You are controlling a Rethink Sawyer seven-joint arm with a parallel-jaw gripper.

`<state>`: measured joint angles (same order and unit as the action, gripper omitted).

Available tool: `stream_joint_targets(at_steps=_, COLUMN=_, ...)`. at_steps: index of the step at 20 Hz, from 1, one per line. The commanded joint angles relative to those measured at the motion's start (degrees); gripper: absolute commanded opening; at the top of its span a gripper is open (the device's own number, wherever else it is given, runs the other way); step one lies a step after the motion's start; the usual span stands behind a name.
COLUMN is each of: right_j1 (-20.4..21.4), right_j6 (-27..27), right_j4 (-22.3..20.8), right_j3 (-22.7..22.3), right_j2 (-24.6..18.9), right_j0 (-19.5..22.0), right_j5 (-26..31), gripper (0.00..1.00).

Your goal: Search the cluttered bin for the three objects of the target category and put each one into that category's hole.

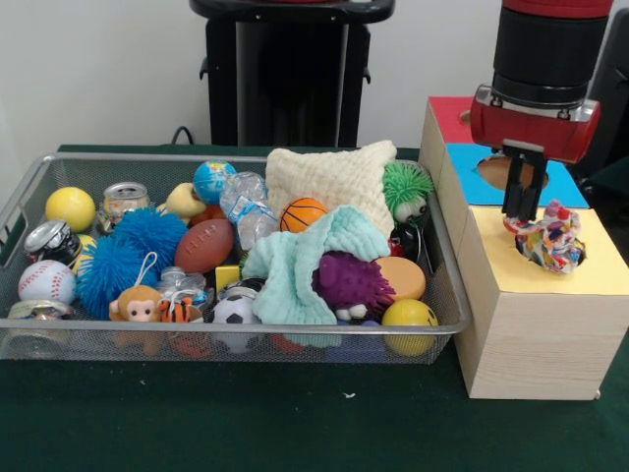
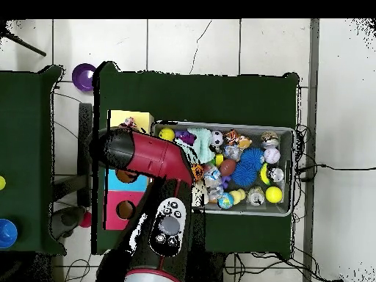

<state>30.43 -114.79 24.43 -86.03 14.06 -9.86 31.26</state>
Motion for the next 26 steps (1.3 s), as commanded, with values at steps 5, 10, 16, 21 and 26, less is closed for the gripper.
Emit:
stream_joint_targets(at_steps=5, right_j1=-2.78, right_j6=-11.83, right_j4=2.04, right_j3=-0.43, right_j2=-5.28, right_j0=0.89, right_j5=1.60, gripper=0.00)
stream_joint_targets(at_steps=10, right_j1=-3.04, right_j6=-12.41, right_j4=2.30, right_j3=-0.03, right_j2=-5.23, right_j0=0.88, right_j5=1.50, gripper=0.00)
stream_joint_targets(at_steps=16, right_j1=-3.46, right_j6=-13.18, right_j4=3.39, right_j3=0.52, right_j2=-5.72, right_j0=0.94, right_j5=0.42, gripper=0.00)
stream_joint_targets(at_steps=21, right_j1=-3.16, right_j6=-14.02, right_j4=4.31, right_j3=0.12, right_j2=-5.66, right_j0=0.61, right_j5=-0.58, gripper=0.00)
stream_joint_targets(at_steps=26, right_j1=-2.93, right_j6=-13.95, right_j4=5.36, right_j3=-0.89, right_j2=-6.11, right_j0=0.47, right_j5=-2.30, gripper=0.00)
